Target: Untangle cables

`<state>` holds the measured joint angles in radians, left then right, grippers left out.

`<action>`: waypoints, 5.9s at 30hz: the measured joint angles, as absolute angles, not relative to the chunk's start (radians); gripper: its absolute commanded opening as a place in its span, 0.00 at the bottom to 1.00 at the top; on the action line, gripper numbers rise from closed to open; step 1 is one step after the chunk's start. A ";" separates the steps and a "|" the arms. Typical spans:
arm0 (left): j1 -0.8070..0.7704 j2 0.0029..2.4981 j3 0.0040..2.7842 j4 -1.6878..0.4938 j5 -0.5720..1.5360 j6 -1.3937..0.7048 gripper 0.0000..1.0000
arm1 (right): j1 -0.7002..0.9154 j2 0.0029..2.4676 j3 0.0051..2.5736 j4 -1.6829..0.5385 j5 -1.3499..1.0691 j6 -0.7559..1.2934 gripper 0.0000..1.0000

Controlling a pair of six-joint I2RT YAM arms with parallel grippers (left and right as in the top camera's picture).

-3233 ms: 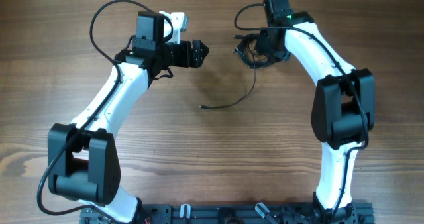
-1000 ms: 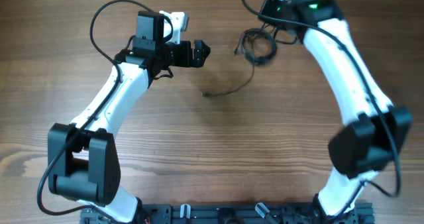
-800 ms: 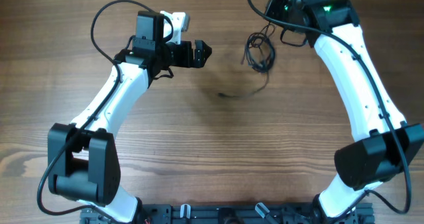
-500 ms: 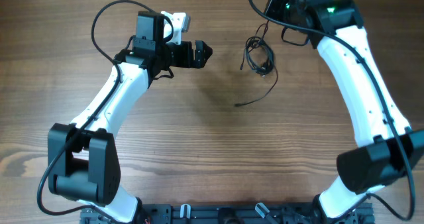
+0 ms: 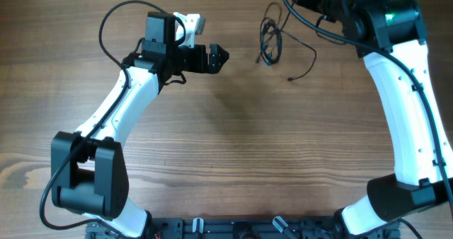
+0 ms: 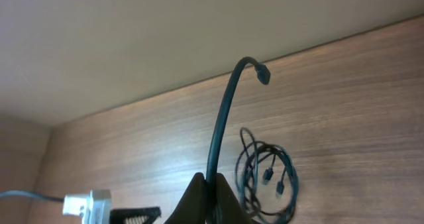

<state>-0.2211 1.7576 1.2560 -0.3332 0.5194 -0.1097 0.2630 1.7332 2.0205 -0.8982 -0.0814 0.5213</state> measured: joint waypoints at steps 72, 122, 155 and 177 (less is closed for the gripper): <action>-0.276 1.921 1.256 0.084 1.020 -0.067 0.71 | 0.315 1.733 2.020 -0.830 -0.348 0.474 0.05; -0.276 1.921 1.256 0.090 0.954 -0.073 0.04 | 0.315 1.733 2.020 -0.812 -0.360 0.493 0.05; -0.143 1.801 1.256 0.051 0.911 -0.163 0.04 | 0.315 1.740 2.003 -1.090 -0.129 0.474 0.70; -0.143 1.542 1.256 -0.054 0.875 -0.163 0.04 | 0.315 2.007 1.997 -1.039 -0.160 0.406 0.78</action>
